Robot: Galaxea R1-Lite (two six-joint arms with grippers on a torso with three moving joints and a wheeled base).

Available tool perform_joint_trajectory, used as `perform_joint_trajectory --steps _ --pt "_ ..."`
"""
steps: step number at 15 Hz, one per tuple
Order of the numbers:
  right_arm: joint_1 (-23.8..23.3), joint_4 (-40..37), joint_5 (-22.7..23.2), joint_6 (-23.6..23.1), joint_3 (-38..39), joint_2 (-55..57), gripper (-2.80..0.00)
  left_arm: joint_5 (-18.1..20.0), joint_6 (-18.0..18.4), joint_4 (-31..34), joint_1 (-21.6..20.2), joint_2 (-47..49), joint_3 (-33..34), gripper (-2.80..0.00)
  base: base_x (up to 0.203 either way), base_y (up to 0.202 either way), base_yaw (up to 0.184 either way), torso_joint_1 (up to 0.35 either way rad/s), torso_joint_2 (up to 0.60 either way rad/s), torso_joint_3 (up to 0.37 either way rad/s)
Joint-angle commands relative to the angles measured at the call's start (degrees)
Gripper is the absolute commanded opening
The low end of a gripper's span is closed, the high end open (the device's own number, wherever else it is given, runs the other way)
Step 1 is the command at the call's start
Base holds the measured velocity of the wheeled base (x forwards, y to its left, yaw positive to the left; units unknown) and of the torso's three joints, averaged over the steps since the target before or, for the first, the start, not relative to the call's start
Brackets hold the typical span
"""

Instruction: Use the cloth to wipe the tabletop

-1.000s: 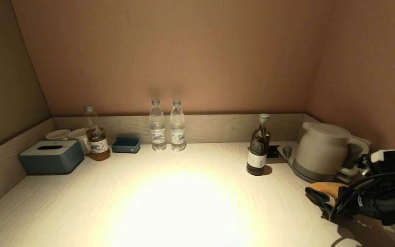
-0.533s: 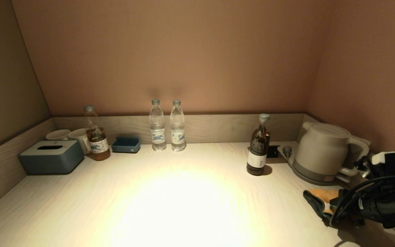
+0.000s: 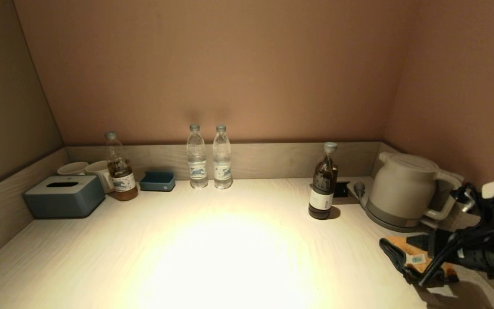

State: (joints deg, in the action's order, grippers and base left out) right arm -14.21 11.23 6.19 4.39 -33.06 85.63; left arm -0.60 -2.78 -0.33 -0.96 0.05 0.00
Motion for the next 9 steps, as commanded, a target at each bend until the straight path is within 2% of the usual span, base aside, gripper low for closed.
perform_joint_trajectory --steps 1,4,5,9 --pt "4.1 -2.7 0.0 -0.6 1.0 -13.8 0.00 0.0 0.0 0.0 0.0 0.0 0.0 -2.80 0.000 0.000 0.000 0.000 0.00 0.000" --pt "8.8 -7.2 0.0 -1.9 1.0 -24.1 0.00 0.0 0.0 0.0 0.0 0.0 0.0 -2.80 0.000 0.000 0.000 0.000 0.00 0.000" --pt "9.9 -8.3 0.0 -2.7 0.9 -26.2 -2.80 0.0 0.0 0.0 0.0 0.0 0.0 -2.80 0.000 0.000 0.000 0.000 0.00 0.000" --pt "10.9 -11.6 0.0 -5.8 -0.1 -32.6 -2.80 0.0 0.0 0.0 0.0 0.0 0.0 -2.80 0.000 0.000 0.000 0.000 0.00 0.000"
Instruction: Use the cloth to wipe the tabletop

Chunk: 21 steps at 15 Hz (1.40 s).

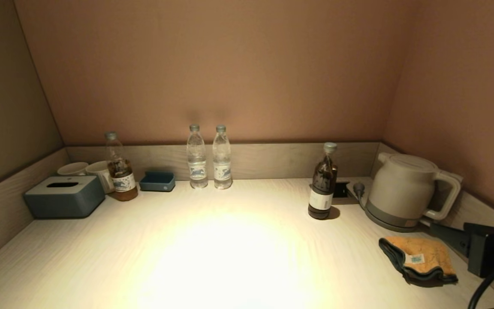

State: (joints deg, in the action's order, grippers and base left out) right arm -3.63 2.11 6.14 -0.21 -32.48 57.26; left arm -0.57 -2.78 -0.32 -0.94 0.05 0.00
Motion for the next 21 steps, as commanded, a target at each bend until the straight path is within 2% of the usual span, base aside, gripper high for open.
perform_joint_trajectory --steps 1,3,6,12,15,21 --pt "0.3 -4.7 0.1 -1.2 -2.1 -7.1 -2.80 0.0 0.0 0.0 0.0 0.0 0.0 -2.80 0.000 0.000 0.000 0.000 0.00 0.000" --pt "0.3 -8.9 0.0 -1.2 -4.6 -12.2 -2.80 0.0 0.0 0.0 0.0 0.0 0.0 -2.80 0.000 0.000 0.000 0.000 0.00 0.000" --pt "0.1 -10.3 -0.7 -0.9 -6.3 -18.3 -2.80 0.0 0.0 0.0 0.0 0.0 0.0 -2.80 0.000 0.000 0.000 0.000 0.00 0.000" --pt "-0.2 -12.6 -7.6 -0.8 -5.8 -30.7 -2.80 0.0 0.0 0.0 0.0 0.0 0.0 -2.80 0.000 0.000 0.000 0.000 0.00 0.000" --pt "-0.1 -17.9 -8.1 -0.9 -5.7 -36.6 -2.80 0.0 0.0 0.0 0.0 0.0 0.0 -2.80 0.000 0.000 0.000 0.000 0.00 0.000" --pt "0.4 -21.9 -8.3 -0.2 -4.5 -42.0 -2.80 0.0 0.0 0.0 0.0 0.0 0.0 -2.80 0.000 0.000 0.000 0.000 0.00 0.000"
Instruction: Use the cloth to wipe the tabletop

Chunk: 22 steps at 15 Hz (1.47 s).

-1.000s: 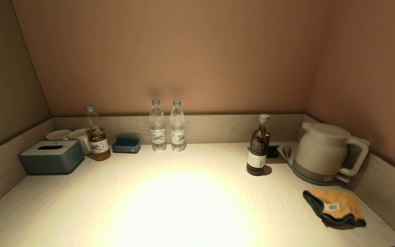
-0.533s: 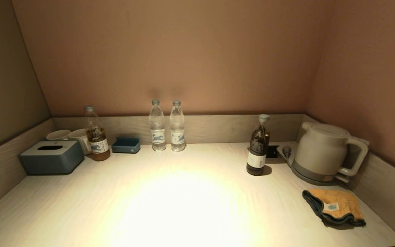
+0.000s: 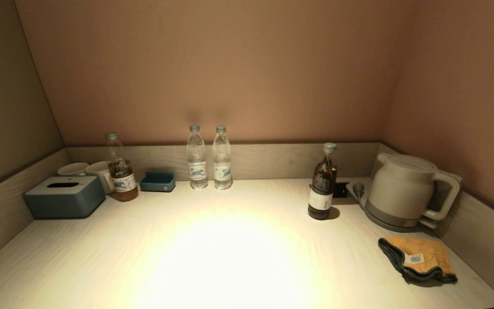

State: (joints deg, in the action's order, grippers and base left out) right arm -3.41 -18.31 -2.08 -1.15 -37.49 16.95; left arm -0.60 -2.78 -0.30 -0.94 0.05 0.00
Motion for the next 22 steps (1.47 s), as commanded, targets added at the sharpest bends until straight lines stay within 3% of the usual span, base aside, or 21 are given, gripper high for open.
perform_joint_trajectory --steps 1,9,14,21,22 --pt "0.8 -1.5 -0.2 0.8 0.9 -2.2 -2.80 0.0 0.0 0.0 0.0 0.0 0.0 -2.80 0.000 0.000 0.000 0.000 0.00 0.000" --pt "2.2 -1.9 -0.1 0.7 4.2 -5.6 -2.80 0.0 0.0 0.0 0.0 0.0 0.0 -2.80 0.000 0.000 0.000 0.000 0.00 0.000" --pt "3.4 -1.4 0.6 0.5 13.5 -16.9 -2.80 0.0 0.0 0.0 0.0 0.0 0.0 -2.80 0.000 0.000 0.000 0.000 0.00 0.000" --pt "3.5 0.0 0.8 2.1 19.6 -16.9 -2.80 0.0 0.0 0.0 0.0 0.0 0.0 -2.80 0.000 0.000 0.000 0.000 0.00 0.000" --pt "3.5 4.2 0.8 1.9 21.4 -16.9 -2.80 0.0 0.0 0.0 0.0 0.0 0.0 -2.80 0.000 0.000 0.000 0.000 0.00 0.000"
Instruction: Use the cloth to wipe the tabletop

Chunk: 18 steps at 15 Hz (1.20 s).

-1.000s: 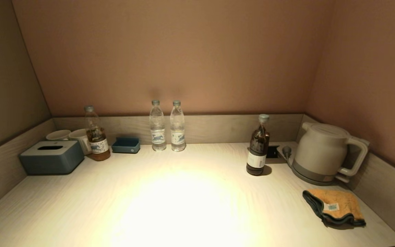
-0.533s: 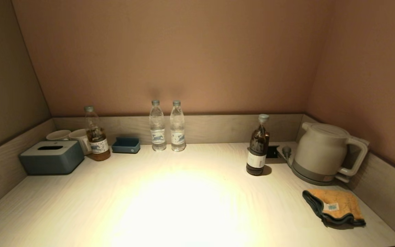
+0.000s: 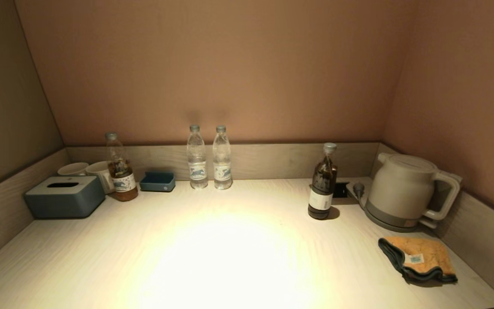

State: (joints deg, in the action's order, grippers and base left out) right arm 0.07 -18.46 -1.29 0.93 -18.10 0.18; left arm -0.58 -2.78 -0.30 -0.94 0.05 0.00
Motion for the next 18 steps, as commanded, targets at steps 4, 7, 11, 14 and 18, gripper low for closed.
perform_joint_trajectory --steps 4,7,11,14,18 --pt "0.0 7.6 -0.1 -0.3 4.4 -0.1 -2.80 0.0 0.0 -0.1 0.0 0.0 0.0 -2.80 0.000 0.000 0.000 0.000 0.00 0.000" --pt "0.0 7.7 0.0 -0.6 4.6 -0.1 -2.80 0.0 0.0 -0.1 0.0 0.0 0.0 -2.80 0.000 0.000 0.000 0.000 0.00 0.000" --pt "0.0 10.7 0.0 -2.8 7.5 -0.1 -2.80 0.0 0.0 -0.1 0.0 0.0 0.0 -2.80 0.000 0.000 0.000 0.000 0.00 0.000" --pt "0.0 19.1 -0.1 -4.4 12.8 -0.1 -2.80 0.0 0.0 -0.1 0.0 0.0 0.0 -2.80 0.000 0.000 0.000 0.000 0.00 0.000" --pt "0.0 19.5 0.1 -4.5 15.2 -0.1 -2.80 0.0 0.0 -0.1 0.0 0.0 0.0 -2.80 0.000 0.000 0.000 0.000 0.00 0.000"
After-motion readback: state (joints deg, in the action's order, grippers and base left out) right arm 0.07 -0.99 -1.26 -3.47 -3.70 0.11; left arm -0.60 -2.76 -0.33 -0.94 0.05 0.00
